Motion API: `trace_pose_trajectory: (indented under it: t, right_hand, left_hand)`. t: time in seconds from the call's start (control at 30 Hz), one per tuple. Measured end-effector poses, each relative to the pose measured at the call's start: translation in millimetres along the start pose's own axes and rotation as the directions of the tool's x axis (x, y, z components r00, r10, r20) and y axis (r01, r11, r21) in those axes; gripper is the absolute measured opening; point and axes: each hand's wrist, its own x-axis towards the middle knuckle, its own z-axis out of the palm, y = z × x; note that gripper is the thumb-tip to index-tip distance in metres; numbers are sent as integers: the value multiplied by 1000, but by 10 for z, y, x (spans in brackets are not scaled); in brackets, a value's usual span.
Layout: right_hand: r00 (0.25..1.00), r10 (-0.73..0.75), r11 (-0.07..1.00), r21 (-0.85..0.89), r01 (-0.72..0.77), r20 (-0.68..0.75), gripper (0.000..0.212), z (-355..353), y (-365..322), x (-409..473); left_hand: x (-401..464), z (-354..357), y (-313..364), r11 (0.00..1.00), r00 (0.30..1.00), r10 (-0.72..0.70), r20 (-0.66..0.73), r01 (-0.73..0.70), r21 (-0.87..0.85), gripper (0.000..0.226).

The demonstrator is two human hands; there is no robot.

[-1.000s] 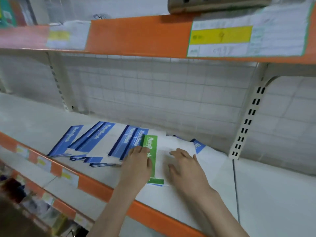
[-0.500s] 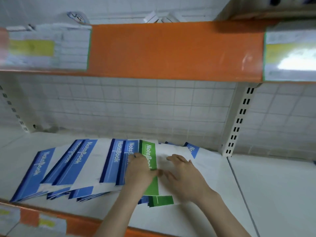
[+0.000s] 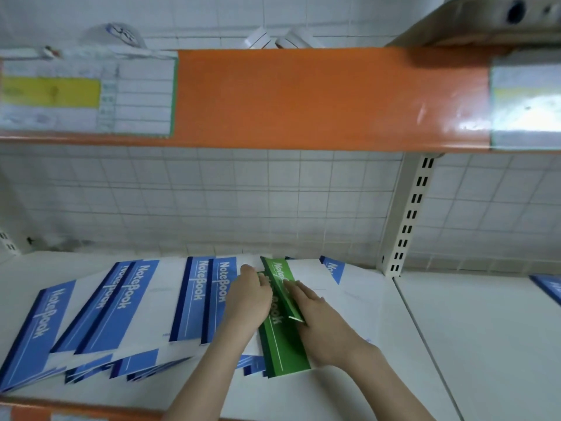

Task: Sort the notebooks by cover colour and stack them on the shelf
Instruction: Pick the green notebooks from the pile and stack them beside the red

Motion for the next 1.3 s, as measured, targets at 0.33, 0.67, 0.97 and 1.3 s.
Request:
trace_pose_trajectory:
  t: [0.33, 0.67, 0.97, 1.3]
  right_hand:
    - [998, 0, 980, 198, 12, -63, 53, 7, 126, 2]
    - [1000, -15, 905, 426, 22, -20, 50, -269, -59, -90]
    - [1000, 6, 942, 335, -10, 13, 44, -112, -73, -34]
    - [889, 420, 693, 697, -184, -183, 29, -254, 28, 94]
  left_hand:
    - [13, 102, -82, 996, 997, -24, 70, 18, 82, 35]
    - [174, 23, 133, 549, 946, -217, 242, 323, -771, 21]
    - [105, 110, -58, 824, 959, -62, 277, 206, -528, 16]
    - [-9, -221, -66, 638, 976, 216, -21, -157, -754, 27]
